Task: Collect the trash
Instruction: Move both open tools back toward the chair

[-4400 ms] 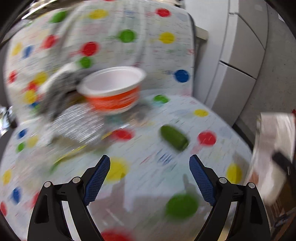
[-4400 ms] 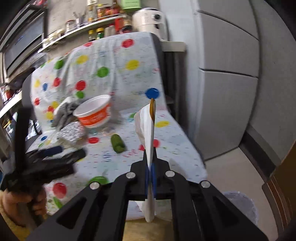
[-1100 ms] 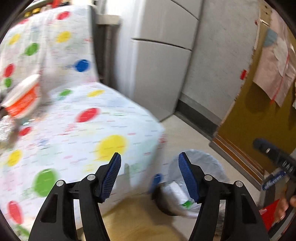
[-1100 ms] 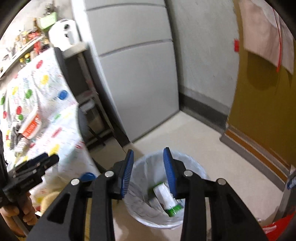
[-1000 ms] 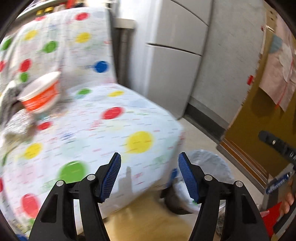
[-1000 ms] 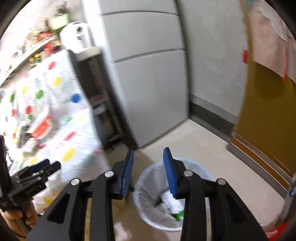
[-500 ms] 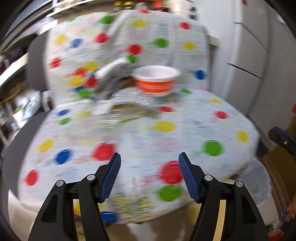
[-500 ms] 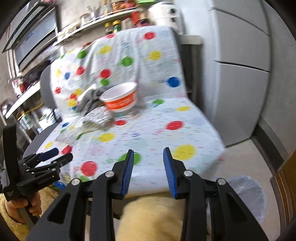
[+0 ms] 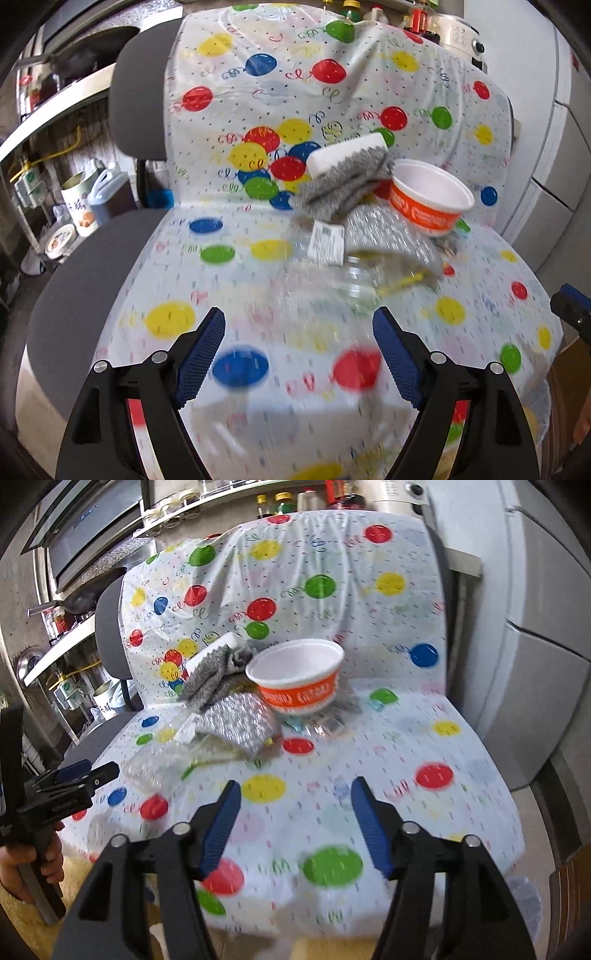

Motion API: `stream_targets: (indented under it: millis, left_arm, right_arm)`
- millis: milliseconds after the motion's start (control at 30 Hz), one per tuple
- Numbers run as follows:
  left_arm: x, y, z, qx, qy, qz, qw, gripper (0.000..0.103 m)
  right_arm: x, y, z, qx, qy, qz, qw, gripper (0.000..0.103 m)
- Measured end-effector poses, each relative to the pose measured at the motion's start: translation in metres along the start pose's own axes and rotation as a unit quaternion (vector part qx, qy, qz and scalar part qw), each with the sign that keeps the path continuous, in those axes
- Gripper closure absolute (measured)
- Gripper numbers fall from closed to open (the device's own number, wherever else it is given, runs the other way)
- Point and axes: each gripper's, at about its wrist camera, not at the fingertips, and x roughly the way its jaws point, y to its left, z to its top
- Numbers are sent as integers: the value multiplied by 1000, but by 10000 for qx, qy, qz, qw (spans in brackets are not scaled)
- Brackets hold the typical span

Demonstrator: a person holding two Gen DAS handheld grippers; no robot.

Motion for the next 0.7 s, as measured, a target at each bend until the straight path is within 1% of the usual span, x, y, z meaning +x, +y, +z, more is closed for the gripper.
stream_targets:
  millis: [100, 200, 233, 300, 367, 467, 500, 567, 633, 700]
  left_arm:
    - [22, -3, 25, 211, -18, -60, 9998, 21]
    - [46, -9, 48, 402, 33, -184, 9990, 26]
    - [58, -12, 58, 478, 70, -261, 9985, 26]
    - [74, -16, 73, 532, 92, -209, 9983, 24]
    - [90, -19, 93, 572, 54, -192, 9982, 24]
    - [96, -19, 118, 559, -137, -208, 9981, 24]
    - [97, -18, 129, 555, -273, -131, 9980, 24]
    - [103, -18, 140, 627, -337, 106, 9974, 24]
    - [114, -17, 145, 802, -203, 357, 9959, 24]
    - [124, -12, 138, 847, -1, 536, 9950, 24]
  right_arm:
    - [20, 0, 20, 7, -39, 35, 10000, 41]
    - [40, -2, 38, 21, -109, 80, 9999, 41]
    - [46, -3, 44, 16, -129, 98, 9999, 41]
    - [59, -5, 54, 24, -152, 102, 9998, 41]
    - [68, -9, 63, 53, -179, 118, 9998, 41]
    - [75, -15, 71, 53, -252, 90, 9996, 41]
    - [78, -17, 74, 58, -276, 71, 9996, 41]
    - [82, -22, 77, 93, -296, 73, 9995, 41]
    - [86, -28, 78, 179, -285, 96, 9994, 40]
    - [89, -33, 76, 251, -256, 140, 9993, 40]
